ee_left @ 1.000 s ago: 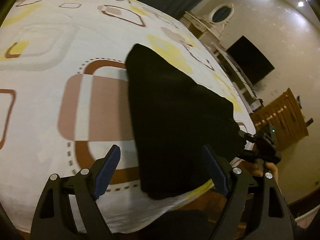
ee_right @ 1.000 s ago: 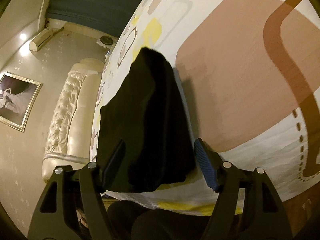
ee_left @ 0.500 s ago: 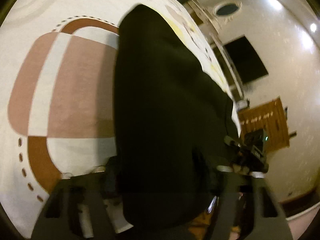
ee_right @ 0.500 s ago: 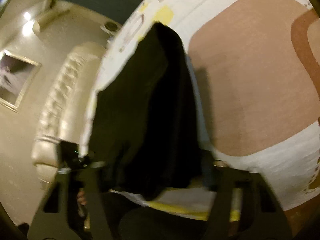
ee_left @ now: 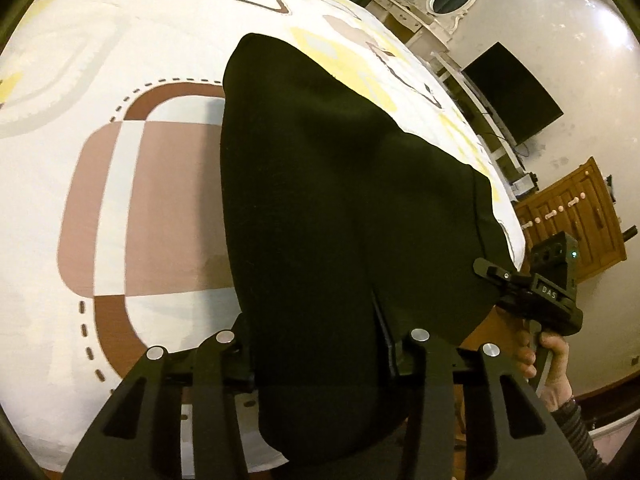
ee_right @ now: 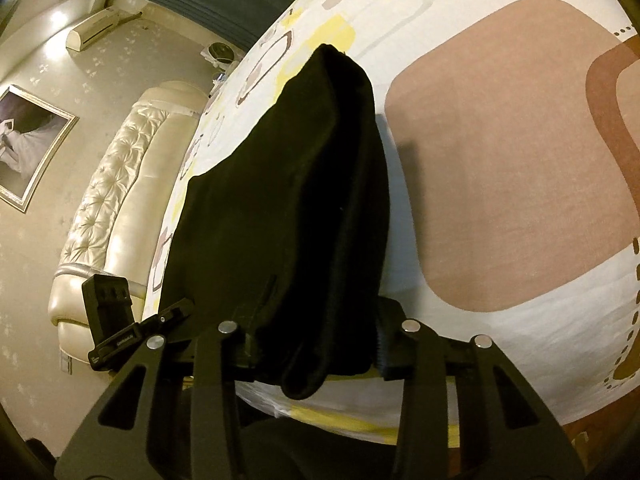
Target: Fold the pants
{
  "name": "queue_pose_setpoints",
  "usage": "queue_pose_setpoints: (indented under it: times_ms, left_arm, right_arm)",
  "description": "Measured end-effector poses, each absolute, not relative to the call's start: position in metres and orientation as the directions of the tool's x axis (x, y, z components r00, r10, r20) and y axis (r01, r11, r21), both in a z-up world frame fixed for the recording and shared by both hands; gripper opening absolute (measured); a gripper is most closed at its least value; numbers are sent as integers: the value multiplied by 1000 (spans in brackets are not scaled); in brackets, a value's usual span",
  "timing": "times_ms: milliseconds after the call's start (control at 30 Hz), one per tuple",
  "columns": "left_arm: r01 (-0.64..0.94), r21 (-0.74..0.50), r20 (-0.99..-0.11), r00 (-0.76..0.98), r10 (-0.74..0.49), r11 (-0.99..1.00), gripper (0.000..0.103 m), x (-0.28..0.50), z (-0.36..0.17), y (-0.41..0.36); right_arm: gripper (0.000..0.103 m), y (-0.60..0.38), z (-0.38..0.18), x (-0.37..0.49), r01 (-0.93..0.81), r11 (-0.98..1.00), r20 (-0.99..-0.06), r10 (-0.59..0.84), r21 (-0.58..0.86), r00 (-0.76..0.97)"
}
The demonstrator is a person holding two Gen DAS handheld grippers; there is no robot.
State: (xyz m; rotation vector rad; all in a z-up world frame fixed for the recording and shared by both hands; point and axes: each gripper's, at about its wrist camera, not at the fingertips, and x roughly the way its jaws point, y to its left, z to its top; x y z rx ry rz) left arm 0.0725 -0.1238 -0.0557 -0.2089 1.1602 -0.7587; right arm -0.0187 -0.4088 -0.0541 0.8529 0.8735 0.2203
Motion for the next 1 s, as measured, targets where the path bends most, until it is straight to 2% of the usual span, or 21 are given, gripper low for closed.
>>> queue_pose_setpoints:
  times_ms: [600, 1000]
  left_arm:
    - [354, -478, -777, 256, -575, 804, 42, 72, -43, -54]
    - [314, -494, -770, 274, -576, 811, 42, 74, -47, -26]
  right_arm:
    - [37, -347, -54, 22, 72, 645, -558, 593, 761, 580]
    - [38, -314, -55, 42, 42, 629, -545, 635, 776, 548]
